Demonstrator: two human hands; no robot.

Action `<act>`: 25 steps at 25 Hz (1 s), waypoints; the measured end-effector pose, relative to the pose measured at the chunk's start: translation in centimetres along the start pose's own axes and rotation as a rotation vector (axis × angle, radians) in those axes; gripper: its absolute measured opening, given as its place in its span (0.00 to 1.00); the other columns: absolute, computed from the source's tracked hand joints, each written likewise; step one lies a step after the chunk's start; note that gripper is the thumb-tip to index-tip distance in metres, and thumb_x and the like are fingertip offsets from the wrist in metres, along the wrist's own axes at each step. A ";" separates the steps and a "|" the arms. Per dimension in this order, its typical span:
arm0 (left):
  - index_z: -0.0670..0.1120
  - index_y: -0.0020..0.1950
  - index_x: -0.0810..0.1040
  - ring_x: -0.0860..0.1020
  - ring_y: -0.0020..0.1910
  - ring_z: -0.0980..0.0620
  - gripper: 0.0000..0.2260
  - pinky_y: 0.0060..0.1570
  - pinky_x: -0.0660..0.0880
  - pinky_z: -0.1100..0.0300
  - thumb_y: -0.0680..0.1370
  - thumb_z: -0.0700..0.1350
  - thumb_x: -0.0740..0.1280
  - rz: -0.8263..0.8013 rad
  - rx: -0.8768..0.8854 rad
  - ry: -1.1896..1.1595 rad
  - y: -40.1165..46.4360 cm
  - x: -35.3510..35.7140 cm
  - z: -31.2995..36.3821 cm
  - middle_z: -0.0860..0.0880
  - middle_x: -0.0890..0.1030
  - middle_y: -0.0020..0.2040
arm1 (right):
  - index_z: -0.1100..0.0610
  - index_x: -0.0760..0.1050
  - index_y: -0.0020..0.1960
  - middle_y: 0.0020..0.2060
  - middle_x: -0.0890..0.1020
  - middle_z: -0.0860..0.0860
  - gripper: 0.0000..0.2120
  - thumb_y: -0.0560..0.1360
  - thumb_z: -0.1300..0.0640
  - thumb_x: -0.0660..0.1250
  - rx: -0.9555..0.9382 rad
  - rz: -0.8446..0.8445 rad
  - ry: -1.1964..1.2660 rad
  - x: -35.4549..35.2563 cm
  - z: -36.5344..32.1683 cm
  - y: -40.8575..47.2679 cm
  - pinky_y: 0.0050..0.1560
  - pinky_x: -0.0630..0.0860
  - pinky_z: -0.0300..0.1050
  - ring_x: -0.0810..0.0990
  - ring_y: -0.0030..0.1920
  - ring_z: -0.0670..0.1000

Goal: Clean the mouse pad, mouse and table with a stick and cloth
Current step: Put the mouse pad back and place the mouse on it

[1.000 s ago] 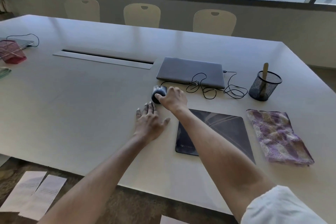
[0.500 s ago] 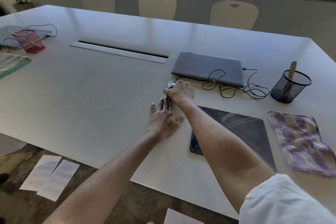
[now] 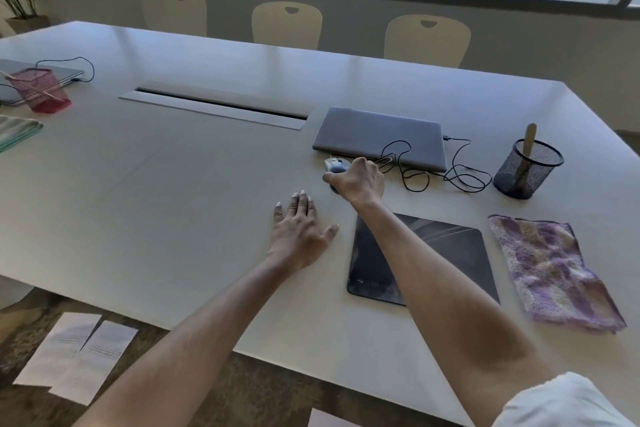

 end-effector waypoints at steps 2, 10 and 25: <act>0.41 0.78 0.49 0.45 0.78 0.48 0.39 0.75 0.42 0.45 0.76 0.67 0.46 0.002 -0.004 0.005 0.0 0.0 0.0 0.44 0.49 0.79 | 0.54 0.67 0.28 0.37 0.82 0.55 0.19 0.60 0.42 0.71 0.003 0.029 0.009 -1.8 1.1 -0.6 0.38 0.65 0.41 0.82 0.45 0.57; 0.41 0.78 0.49 0.45 0.78 0.48 0.39 0.75 0.43 0.47 0.77 0.67 0.46 -0.019 -0.007 0.024 0.0 0.1 -0.1 0.45 0.48 0.79 | 0.59 0.81 0.46 0.46 0.82 0.57 0.24 0.63 0.39 0.72 0.050 0.161 -0.086 -8.6 8.5 -4.6 0.41 0.66 0.42 0.80 0.47 0.58; 0.41 0.78 0.49 0.46 0.78 0.48 0.38 0.75 0.43 0.47 0.78 0.67 0.46 -0.040 -0.017 0.045 0.1 0.3 -0.4 0.45 0.48 0.79 | 0.62 0.78 0.52 0.49 0.78 0.56 0.29 0.64 0.38 0.73 0.135 0.254 -0.188 -8.7 13.9 -12.9 0.47 0.73 0.45 0.79 0.49 0.58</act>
Point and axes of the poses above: each hand's wrist, its own y-axis towards the middle knuckle, its own x-axis out of the palm, z = x × y, the point moved 9 cm from there along y, towards the middle knuckle
